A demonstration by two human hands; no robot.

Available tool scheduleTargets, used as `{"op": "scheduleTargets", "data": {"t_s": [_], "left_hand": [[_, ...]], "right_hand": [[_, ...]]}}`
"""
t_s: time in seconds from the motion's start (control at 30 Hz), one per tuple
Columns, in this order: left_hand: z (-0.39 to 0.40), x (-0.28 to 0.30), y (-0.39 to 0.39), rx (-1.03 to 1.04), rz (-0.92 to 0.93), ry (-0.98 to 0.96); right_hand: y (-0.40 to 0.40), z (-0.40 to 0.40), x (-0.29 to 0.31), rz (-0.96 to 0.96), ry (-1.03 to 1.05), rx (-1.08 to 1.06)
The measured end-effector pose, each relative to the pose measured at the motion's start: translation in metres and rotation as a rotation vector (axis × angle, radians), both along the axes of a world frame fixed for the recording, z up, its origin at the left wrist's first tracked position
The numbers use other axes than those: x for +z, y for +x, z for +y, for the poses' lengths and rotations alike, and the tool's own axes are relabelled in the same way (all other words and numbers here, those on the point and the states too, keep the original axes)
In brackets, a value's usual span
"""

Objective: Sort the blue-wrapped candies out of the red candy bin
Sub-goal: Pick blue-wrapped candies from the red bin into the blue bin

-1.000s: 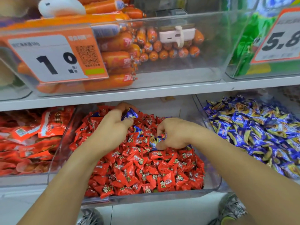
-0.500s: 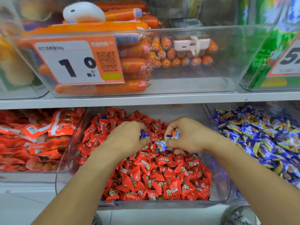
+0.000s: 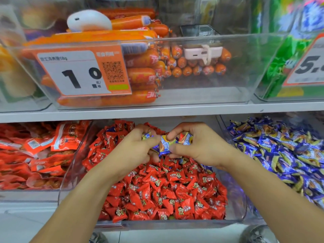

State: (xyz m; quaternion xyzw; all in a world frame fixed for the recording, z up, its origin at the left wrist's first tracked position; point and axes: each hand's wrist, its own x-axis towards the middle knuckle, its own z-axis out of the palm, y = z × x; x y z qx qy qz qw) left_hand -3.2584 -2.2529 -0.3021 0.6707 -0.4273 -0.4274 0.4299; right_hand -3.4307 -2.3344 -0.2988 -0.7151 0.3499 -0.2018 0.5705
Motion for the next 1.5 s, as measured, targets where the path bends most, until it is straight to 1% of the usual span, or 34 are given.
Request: {"op": "scheduleTargets", "data": {"t_s": [0.03,0.17,0.23,0.3,0.4,0.47,0.57,0.6,0.67,0.73,0.83,0.9,0.97,1.0,1.07,1.1,1.13,1.2,1.27,1.33,1.4,1.43,1.5], "left_hand": [[0.000,0.000,-0.002,-0.011,-0.004,-0.011],[0.003,0.000,0.000,-0.095,-0.224,-0.046],[0.004,-0.002,0.004,-0.066,-0.252,-0.051],[0.006,-0.002,0.007,-0.041,-0.276,-0.039],[0.010,0.000,0.006,-0.090,-0.273,0.008],[0.013,0.001,0.003,-0.103,-0.234,0.016],[0.015,0.004,-0.009,-0.032,-0.084,-0.036],[0.015,0.005,-0.016,-0.004,-0.031,-0.053],[0.018,0.007,-0.034,0.026,0.041,-0.094],[0.021,0.007,-0.055,0.031,0.088,-0.154],[0.021,0.012,-0.085,-0.013,0.090,-0.183],[0.016,0.021,-0.107,-0.095,0.111,-0.181],[0.007,0.032,-0.130,-0.238,0.045,-0.179],[0.000,0.037,-0.141,-0.320,-0.046,-0.194],[-0.014,0.042,-0.163,-0.467,-0.284,-0.224],[-0.023,0.043,-0.173,-0.502,-0.385,-0.229],[-0.031,0.043,-0.183,-0.512,-0.447,-0.225],[-0.044,0.043,-0.203,-0.569,-0.492,-0.176],[-0.053,0.038,-0.214,-0.707,-0.584,-0.113],[-0.055,0.032,-0.210,-0.810,-0.704,-0.096],[-0.049,0.028,-0.198,-0.824,-0.734,-0.126],[-0.043,0.028,-0.191,-0.782,-0.709,-0.164],[-0.027,0.029,-0.176,-0.615,-0.644,-0.324]], "right_hand": [[0.000,0.001,0.001,-0.008,-0.010,-0.004],[-0.003,0.004,0.001,0.036,-0.079,0.085],[-0.006,0.004,0.002,0.098,-0.136,0.092],[-0.009,0.004,0.004,0.158,-0.203,0.043],[-0.010,0.005,0.006,0.122,-0.181,-0.043],[-0.007,0.008,0.007,0.054,-0.076,-0.093],[-0.004,0.015,0.010,-0.162,0.285,-0.121],[-0.005,0.019,0.012,-0.197,0.351,-0.107],[-0.010,0.031,0.015,-0.231,0.388,-0.056],[-0.020,0.043,0.017,-0.244,0.336,-0.028],[-0.054,0.049,0.024,-0.145,0.039,-0.036],[-0.089,0.042,0.034,-0.089,-0.082,-0.031],[-0.131,0.035,0.044,0.002,-0.156,-0.020],[-0.151,0.031,0.048,0.054,-0.180,-0.018],[-0.190,0.020,0.049,0.166,-0.273,-0.035],[-0.207,0.014,0.045,0.234,-0.333,-0.054],[-0.221,0.008,0.040,0.298,-0.378,-0.074],[-0.239,-0.001,0.029,0.383,-0.449,-0.104],[-0.245,-0.004,0.021,0.433,-0.412,-0.122],[-0.248,-0.005,0.017,0.471,-0.360,-0.099],[-0.252,-0.005,0.015,0.505,-0.356,-0.086],[-0.254,-0.005,0.014,0.510,-0.343,-0.084],[-0.250,-0.001,0.014,0.498,-0.289,-0.049]]}}
